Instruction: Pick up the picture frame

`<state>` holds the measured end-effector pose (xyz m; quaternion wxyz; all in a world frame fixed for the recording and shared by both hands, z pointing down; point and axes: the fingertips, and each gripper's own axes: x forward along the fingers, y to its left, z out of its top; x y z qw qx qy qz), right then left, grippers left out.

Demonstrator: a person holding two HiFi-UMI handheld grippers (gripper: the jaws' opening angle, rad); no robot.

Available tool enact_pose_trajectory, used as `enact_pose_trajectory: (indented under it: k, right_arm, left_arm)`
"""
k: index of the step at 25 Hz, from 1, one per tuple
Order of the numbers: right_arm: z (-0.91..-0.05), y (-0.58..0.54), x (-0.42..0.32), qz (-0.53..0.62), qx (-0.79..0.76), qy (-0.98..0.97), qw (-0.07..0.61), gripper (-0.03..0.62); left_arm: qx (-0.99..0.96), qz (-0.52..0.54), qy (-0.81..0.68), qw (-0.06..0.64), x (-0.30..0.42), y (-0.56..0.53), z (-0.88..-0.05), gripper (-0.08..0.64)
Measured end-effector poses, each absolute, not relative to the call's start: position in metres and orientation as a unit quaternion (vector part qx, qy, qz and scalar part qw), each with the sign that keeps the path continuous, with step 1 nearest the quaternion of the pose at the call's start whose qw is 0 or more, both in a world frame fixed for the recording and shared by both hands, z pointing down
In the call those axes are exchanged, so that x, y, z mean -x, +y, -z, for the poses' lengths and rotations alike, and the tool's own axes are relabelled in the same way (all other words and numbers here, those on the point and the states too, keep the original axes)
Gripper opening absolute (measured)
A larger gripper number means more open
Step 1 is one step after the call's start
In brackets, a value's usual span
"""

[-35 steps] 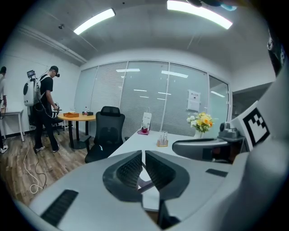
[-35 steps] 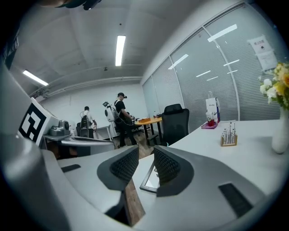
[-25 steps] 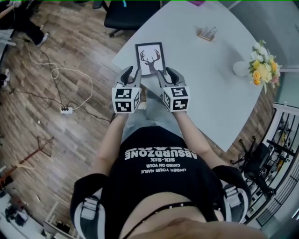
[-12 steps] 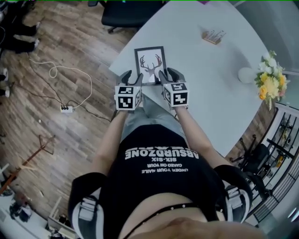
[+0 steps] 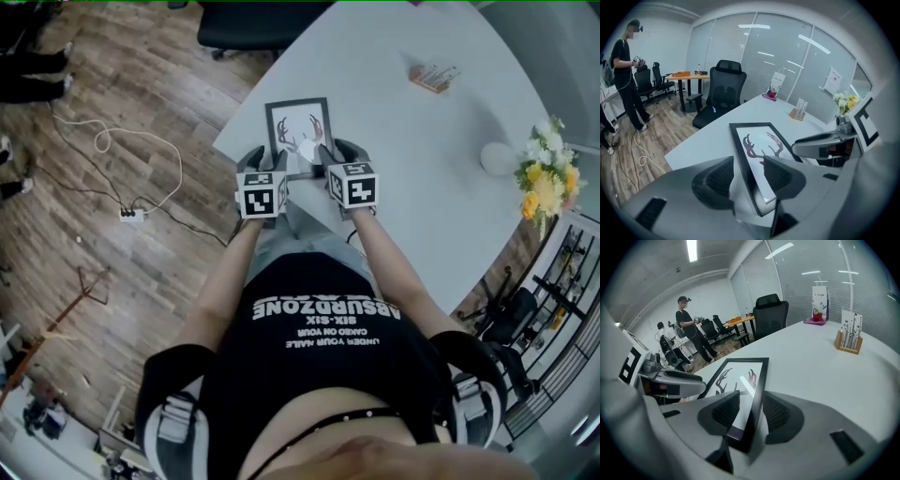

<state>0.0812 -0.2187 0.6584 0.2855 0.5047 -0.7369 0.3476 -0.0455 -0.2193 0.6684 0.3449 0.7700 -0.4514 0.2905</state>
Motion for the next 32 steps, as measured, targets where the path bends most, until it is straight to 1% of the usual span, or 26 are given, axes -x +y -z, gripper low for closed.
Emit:
enact_pose_trajectory:
  k: [9, 17, 18, 19, 21, 26, 32]
  right_arm:
    - [-0.682, -0.217, -0.084, -0.374, -0.489, -0.727, 0.304, 0.162]
    - [-0.684, -0.219, -0.082, -0.385, -0.483, -0.727, 0.298, 0.152]
    - [-0.684, -0.219, -0.081, -0.388, -0.482, -0.727, 0.296, 0.137]
    - [-0.684, -0.219, -0.081, -0.392, -0.481, -0.727, 0.295, 0.135]
    - [-0.683, -0.219, -0.082, -0.398, -0.481, -0.725, 0.289, 0.13]
    - [-0.685, -0.218, -0.09, -0.418, -0.487, -0.719, 0.268, 0.095]
    - [-0.681, -0.217, -0.087, -0.412, -0.492, -0.72, 0.263, 0.087]
  left_arm:
    - [-0.758, -0.308, -0.441, 0.37, 0.038, -0.218, -0.687, 0.187]
    - [-0.74, -0.314, -0.454, 0.384, 0.041, -0.221, -0.692, 0.183]
    - [-0.738, -0.314, -0.454, 0.388, 0.042, -0.221, -0.692, 0.179]
    - [-0.736, -0.312, -0.454, 0.393, 0.042, -0.221, -0.691, 0.161]
    - [-0.733, -0.308, -0.455, 0.402, 0.043, -0.221, -0.692, 0.146]
    - [-0.726, -0.291, -0.463, 0.417, 0.044, -0.221, -0.692, 0.112]
    - [-0.727, -0.271, -0.472, 0.419, 0.05, -0.217, -0.688, 0.091]
